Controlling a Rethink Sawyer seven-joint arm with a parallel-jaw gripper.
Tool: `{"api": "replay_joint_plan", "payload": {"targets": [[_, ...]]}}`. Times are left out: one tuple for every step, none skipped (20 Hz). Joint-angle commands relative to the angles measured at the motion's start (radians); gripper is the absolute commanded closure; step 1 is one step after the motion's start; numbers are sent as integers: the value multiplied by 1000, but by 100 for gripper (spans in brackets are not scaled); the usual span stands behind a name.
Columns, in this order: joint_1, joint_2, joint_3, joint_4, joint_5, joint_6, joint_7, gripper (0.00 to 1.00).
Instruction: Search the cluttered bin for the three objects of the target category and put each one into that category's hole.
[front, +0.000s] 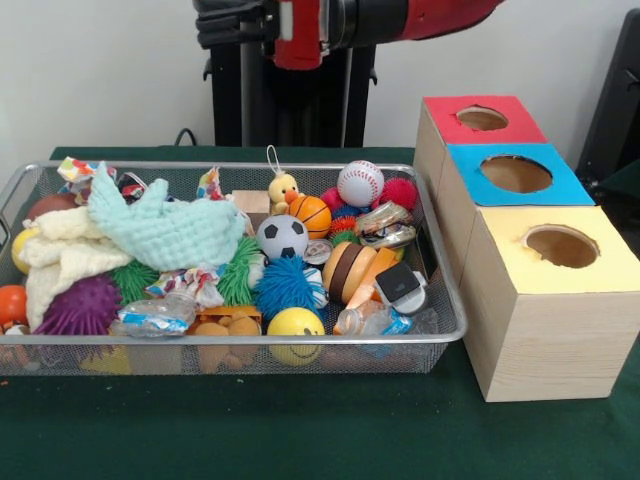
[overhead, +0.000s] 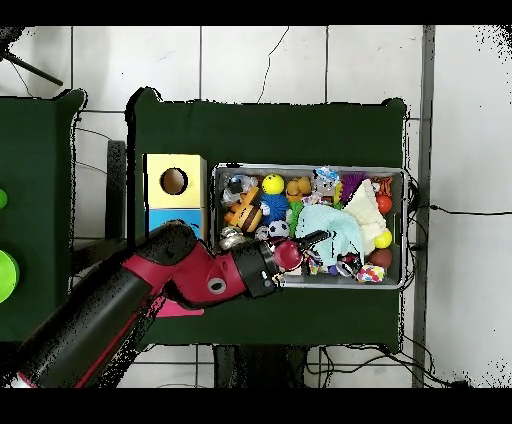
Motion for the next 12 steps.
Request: {"api": "replay_joint_plan", "payload": {"targets": [[-17,126,124,10,47,41,195,100],[-18,134,125,7,52,39,202,100],[-18,143,127,4,57,37,209,100],[-17,154,126,2,61,36,218,100],[-17,160,123,1,66,35,226,100],[-16,169,122,0,70,37,233,100],[-14,180,121,-2,74,38,243,100],[-13,188,121,-4,80,39,249,100],[-12,198,123,-7,85,40,253,100],[-11,205,124,-9,89,38,257,100],[-9,213,125,-13,93,36,263,100],[-8,220,126,-15,97,33,267,100]]}}
